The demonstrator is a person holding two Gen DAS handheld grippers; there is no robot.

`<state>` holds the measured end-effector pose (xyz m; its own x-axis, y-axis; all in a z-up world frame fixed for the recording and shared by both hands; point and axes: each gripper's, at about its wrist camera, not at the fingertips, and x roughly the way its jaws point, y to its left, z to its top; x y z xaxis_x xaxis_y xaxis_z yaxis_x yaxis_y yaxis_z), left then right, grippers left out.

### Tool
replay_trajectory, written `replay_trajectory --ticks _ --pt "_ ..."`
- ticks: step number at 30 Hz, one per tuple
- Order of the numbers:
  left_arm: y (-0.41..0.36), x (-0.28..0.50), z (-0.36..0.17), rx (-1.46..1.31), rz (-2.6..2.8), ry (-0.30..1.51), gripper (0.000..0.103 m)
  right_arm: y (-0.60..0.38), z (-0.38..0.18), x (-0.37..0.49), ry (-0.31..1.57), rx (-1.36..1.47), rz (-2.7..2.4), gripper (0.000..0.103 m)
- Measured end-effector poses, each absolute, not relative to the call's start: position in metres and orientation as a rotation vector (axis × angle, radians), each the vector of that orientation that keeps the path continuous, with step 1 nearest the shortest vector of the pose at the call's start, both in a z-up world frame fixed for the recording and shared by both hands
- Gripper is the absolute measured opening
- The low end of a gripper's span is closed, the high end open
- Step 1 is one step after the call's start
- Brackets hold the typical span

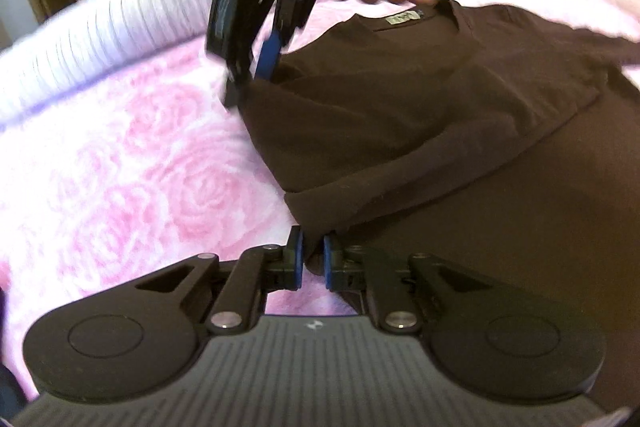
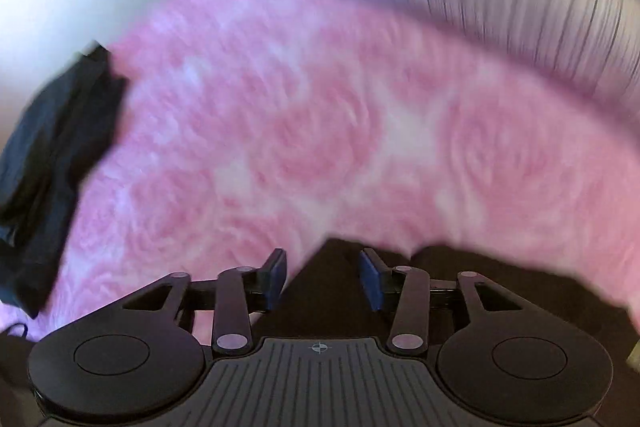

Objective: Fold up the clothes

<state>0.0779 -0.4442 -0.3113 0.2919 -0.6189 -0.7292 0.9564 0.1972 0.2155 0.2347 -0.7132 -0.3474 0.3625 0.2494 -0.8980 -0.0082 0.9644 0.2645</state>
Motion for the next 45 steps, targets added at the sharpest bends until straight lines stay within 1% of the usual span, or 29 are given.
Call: replay_trajectory --ticks 2,5,6,7,11,13,15,16,18,21,23,25,28,30,32,33,35,37,39,41,42,43,44,45 --pt "-0.443 0.061 -0.317 0.814 -1.176 0.455 0.007 -0.715 -0.348 0.244 1.203 0.214 0.163 0.002" --pt "-0.439 0.048 -0.32 0.844 -1.159 0.394 0.006 -0.723 -0.346 0.257 1.169 0.218 0.116 0.002" --pt "-0.438 0.046 -0.32 0.851 -1.162 0.386 0.005 -0.724 -0.347 0.26 1.162 0.22 0.102 0.002" --pt "-0.436 0.043 -0.32 0.862 -1.167 0.38 0.0 -0.726 -0.349 0.262 1.156 0.224 0.09 0.002" --pt "-0.419 0.048 -0.319 0.856 -1.177 0.452 0.0 -0.731 -0.35 0.259 1.136 0.279 0.065 0.002" --pt "-0.413 0.057 -0.316 0.834 -1.16 0.487 0.0 -0.735 -0.344 0.253 1.107 0.317 0.053 0.007" --pt "-0.41 0.064 -0.305 0.803 -1.158 0.49 0.003 -0.742 -0.327 0.24 1.039 0.357 0.028 0.022" --pt "-0.411 0.065 -0.299 0.796 -1.163 0.473 0.004 -0.744 -0.319 0.231 1.002 0.376 0.018 0.026" --pt "-0.415 0.068 -0.287 0.779 -1.178 0.442 0.005 -0.749 -0.305 0.202 0.938 0.402 -0.005 0.034" --pt "-0.441 0.068 -0.281 0.778 -1.238 0.397 0.007 -0.751 -0.297 0.134 0.906 0.394 -0.117 0.037" --pt "-0.457 0.067 -0.283 0.795 -1.285 0.393 0.015 -0.749 -0.303 0.081 0.931 0.37 -0.203 0.037" --pt "-0.468 0.066 -0.29 0.833 -1.316 0.407 0.018 -0.749 -0.312 0.028 0.974 0.376 -0.28 0.038" --pt "-0.476 0.068 -0.308 0.921 -1.341 0.485 0.018 -0.756 -0.337 -0.052 1.048 0.583 -0.402 0.038" --pt "-0.472 0.067 -0.312 0.97 -1.357 0.473 0.018 -0.763 -0.349 -0.1 1.045 0.726 -0.504 0.039" --pt "-0.46 0.067 -0.305 1.002 -1.369 0.457 0.018 -0.771 -0.351 -0.137 0.973 0.826 -0.608 0.041" --pt "-0.459 0.066 -0.302 1.009 -1.37 0.445 0.018 -0.777 -0.352 -0.152 0.922 0.877 -0.656 0.045" --pt "-0.458 0.063 -0.292 1.005 -1.364 0.398 0.018 -0.789 -0.356 -0.175 0.808 0.99 -0.736 0.05" --pt "-0.462 0.058 -0.281 0.985 -1.373 0.336 0.018 -0.8 -0.363 -0.19 0.679 1.117 -0.787 0.052" --pt "-0.473 0.053 -0.273 0.958 -1.392 0.316 0.018 -0.808 -0.373 -0.2 0.555 1.236 -0.829 0.053" --pt "-0.487 0.048 -0.277 0.978 -1.408 0.346 0.02 -0.813 -0.379 -0.204 0.475 1.317 -0.876 0.053" --pt "-0.493 0.046 -0.281 1.0 -1.414 0.37 0.02 -0.815 -0.381 -0.205 0.441 1.351 -0.899 0.05" --pt "-0.497 0.044 -0.286 1.027 -1.419 0.397 0.02 -0.818 -0.384 -0.206 0.406 1.385 -0.923 0.041" --pt "-0.501 0.042 -0.29 1.05 -1.427 0.419 0.02 -0.821 -0.383 -0.206 0.389 1.393 -0.939 0.013" --pt "-0.505 0.041 -0.294 1.073 -1.435 0.442 0.02 -0.826 -0.378 -0.205 0.386 1.358 -0.935 0.007"
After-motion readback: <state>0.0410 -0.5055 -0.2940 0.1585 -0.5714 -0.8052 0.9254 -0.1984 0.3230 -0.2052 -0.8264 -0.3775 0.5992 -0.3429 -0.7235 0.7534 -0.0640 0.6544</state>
